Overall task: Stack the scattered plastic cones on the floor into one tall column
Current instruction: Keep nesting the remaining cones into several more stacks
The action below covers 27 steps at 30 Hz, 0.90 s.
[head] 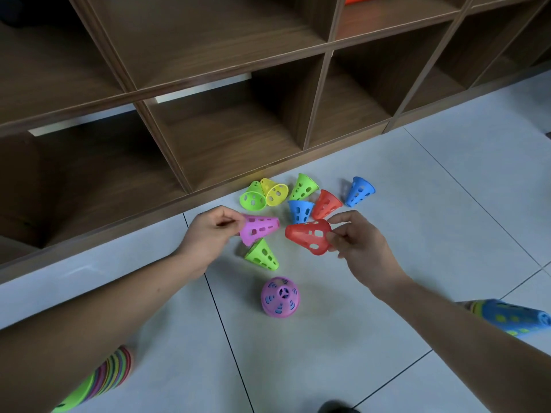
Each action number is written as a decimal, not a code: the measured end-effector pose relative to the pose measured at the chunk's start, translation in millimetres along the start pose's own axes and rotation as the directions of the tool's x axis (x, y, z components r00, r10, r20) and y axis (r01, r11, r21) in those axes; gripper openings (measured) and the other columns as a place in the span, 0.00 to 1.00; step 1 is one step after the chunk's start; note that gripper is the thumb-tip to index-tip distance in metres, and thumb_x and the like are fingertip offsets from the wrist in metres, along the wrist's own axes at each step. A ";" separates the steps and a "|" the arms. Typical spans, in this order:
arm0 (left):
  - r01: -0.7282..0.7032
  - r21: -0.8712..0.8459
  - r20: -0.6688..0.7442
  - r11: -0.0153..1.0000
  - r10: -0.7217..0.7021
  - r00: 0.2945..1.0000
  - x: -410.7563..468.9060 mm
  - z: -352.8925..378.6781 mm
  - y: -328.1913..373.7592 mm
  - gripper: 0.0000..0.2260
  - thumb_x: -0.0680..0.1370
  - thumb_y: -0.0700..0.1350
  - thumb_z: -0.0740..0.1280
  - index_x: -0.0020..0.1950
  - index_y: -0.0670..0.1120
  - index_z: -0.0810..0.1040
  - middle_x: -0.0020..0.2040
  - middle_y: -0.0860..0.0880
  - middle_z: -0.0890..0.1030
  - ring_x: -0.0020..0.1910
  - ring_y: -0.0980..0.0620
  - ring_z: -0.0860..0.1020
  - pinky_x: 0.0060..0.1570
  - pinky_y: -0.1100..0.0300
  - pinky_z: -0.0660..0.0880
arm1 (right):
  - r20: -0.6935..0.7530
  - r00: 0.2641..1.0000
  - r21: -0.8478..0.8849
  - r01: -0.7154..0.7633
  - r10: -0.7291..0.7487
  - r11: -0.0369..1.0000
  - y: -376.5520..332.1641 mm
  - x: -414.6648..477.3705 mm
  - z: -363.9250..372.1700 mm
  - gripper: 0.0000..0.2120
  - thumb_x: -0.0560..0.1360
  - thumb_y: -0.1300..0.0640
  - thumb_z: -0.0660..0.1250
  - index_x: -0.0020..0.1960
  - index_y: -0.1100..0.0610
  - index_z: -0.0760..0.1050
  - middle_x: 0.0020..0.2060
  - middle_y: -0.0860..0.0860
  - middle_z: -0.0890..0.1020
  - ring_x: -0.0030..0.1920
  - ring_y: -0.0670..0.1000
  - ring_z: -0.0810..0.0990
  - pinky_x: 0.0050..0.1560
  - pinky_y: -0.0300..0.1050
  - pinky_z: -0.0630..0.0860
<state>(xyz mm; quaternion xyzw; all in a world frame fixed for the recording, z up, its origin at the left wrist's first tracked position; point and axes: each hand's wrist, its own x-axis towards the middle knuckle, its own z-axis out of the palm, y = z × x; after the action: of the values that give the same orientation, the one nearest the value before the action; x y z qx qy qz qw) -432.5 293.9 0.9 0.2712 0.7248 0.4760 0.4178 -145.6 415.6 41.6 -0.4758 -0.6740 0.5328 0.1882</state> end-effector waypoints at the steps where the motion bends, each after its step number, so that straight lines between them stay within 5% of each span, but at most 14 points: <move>1: 0.011 -0.039 0.001 0.999 -0.011 1.000 -2.3 -3.0 2.7 0.04 0.81 0.39 0.73 0.53 0.47 0.84 0.48 0.50 0.88 0.44 0.57 0.84 0.43 0.62 0.73 | 0.007 0.999 0.089 -0.040 0.039 0.995 -3.8 -3.0 -0.1 0.09 0.82 0.63 0.69 0.59 0.52 0.78 0.41 0.53 0.87 0.43 0.51 0.84 0.44 0.48 0.80; 7: 0.086 -0.271 0.121 0.959 -0.055 0.991 -12.5 -7.3 20.5 0.09 0.83 0.40 0.70 0.62 0.47 0.85 0.49 0.47 0.86 0.46 0.53 0.82 0.45 0.58 0.71 | 0.289 0.950 0.381 -0.229 0.120 0.895 -14.1 -19.9 2.7 0.10 0.83 0.67 0.65 0.61 0.62 0.82 0.44 0.59 0.83 0.45 0.53 0.80 0.44 0.46 0.74; 11: 0.118 -0.386 0.174 0.915 -0.054 0.983 -22.4 -3.9 31.3 0.10 0.84 0.37 0.67 0.61 0.44 0.87 0.52 0.46 0.87 0.46 0.51 0.80 0.43 0.59 0.70 | 0.461 0.884 0.309 -0.238 0.074 0.921 -7.0 -29.0 12.6 0.08 0.83 0.66 0.66 0.59 0.63 0.82 0.46 0.59 0.83 0.45 0.54 0.79 0.44 0.44 0.73; 15: 0.144 -0.460 0.246 0.876 -0.030 0.969 -35.8 -0.2 36.1 0.18 0.83 0.31 0.62 0.52 0.45 0.90 0.49 0.44 0.87 0.48 0.44 0.77 0.47 0.53 0.70 | 0.487 0.865 0.173 -0.229 0.119 0.958 1.3 -31.8 23.7 0.06 0.83 0.64 0.69 0.58 0.60 0.83 0.41 0.58 0.84 0.41 0.52 0.79 0.42 0.44 0.73; 23: 0.040 -0.192 0.483 0.981 0.059 0.874 -59.8 6.6 31.5 0.08 0.81 0.45 0.72 0.58 0.47 0.88 0.60 0.39 0.86 0.57 0.43 0.81 0.59 0.42 0.76 | 0.442 0.871 -0.014 -0.232 0.214 0.973 8.8 -23.6 28.0 0.06 0.80 0.67 0.68 0.52 0.60 0.83 0.38 0.57 0.85 0.38 0.52 0.82 0.42 0.48 0.79; 27: -0.035 -0.012 0.487 0.999 0.037 0.873 -66.7 13.1 23.2 0.08 0.85 0.40 0.69 0.59 0.47 0.87 0.56 0.41 0.87 0.54 0.48 0.83 0.59 0.48 0.77 | 0.408 0.880 -0.076 -0.234 0.244 0.969 11.6 -9.7 21.1 0.06 0.79 0.66 0.70 0.53 0.59 0.83 0.45 0.59 0.86 0.40 0.50 0.85 0.39 0.45 0.80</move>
<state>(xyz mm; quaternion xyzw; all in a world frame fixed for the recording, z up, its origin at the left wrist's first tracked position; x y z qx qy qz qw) -387.7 256.5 42.8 0.3950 0.5906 0.4012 0.5781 -151.9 395.9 26.1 -0.4336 -0.6411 0.6324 -0.0318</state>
